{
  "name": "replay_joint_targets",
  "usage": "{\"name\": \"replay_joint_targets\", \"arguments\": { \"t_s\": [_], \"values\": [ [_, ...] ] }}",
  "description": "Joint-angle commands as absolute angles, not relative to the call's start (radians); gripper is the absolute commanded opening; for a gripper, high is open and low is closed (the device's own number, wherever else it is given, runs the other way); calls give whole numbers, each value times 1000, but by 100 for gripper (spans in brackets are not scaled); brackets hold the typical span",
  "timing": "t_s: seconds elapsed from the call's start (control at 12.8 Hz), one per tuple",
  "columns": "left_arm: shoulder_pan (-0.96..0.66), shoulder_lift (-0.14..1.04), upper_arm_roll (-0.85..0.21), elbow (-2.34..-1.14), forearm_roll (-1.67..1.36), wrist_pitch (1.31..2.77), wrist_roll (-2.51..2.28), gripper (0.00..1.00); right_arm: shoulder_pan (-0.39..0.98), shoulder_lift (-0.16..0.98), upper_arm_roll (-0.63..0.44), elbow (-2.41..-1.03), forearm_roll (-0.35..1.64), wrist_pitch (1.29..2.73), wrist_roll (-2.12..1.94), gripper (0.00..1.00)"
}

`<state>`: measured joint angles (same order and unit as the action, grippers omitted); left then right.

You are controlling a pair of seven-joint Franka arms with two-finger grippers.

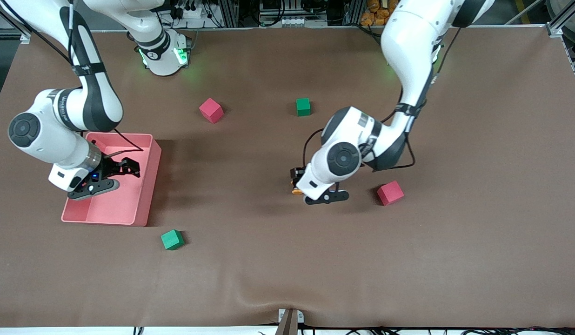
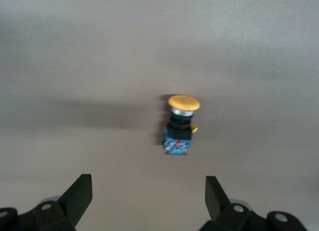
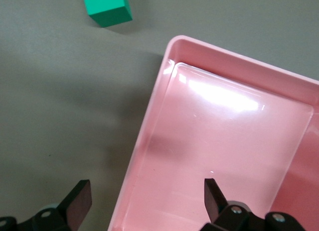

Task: Place and upright button with both arms
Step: 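Lower the left gripper over the button while the right gripper withdraws, then grasp the button with the left gripper while the right arm retracts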

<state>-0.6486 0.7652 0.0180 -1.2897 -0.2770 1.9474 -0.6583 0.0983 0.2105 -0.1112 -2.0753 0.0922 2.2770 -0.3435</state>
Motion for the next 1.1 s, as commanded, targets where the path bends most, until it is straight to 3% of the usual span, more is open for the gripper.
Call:
{"name": "replay_joint_targets", "arguments": {
  "t_s": [0.0, 0.31, 0.78, 1.02],
  "values": [
    [-678, 837, 38, -1250, -295, 2031, -704, 100, 81, 198, -92, -2063, 72, 2260, -214, 100],
    [-693, 902, 35, -1250, -296, 2149, -744, 100, 92, 201, -89, -2071, -11, 2226, -141, 100],
    [-721, 930, 34, -1252, -296, 2187, -746, 100, 51, 190, -94, -2028, -11, 2142, -107, 100],
    [-721, 934, 34, -1255, -296, 2189, -742, 100, 12, 190, -97, -1907, -11, 1972, -118, 100]
  ]
}}
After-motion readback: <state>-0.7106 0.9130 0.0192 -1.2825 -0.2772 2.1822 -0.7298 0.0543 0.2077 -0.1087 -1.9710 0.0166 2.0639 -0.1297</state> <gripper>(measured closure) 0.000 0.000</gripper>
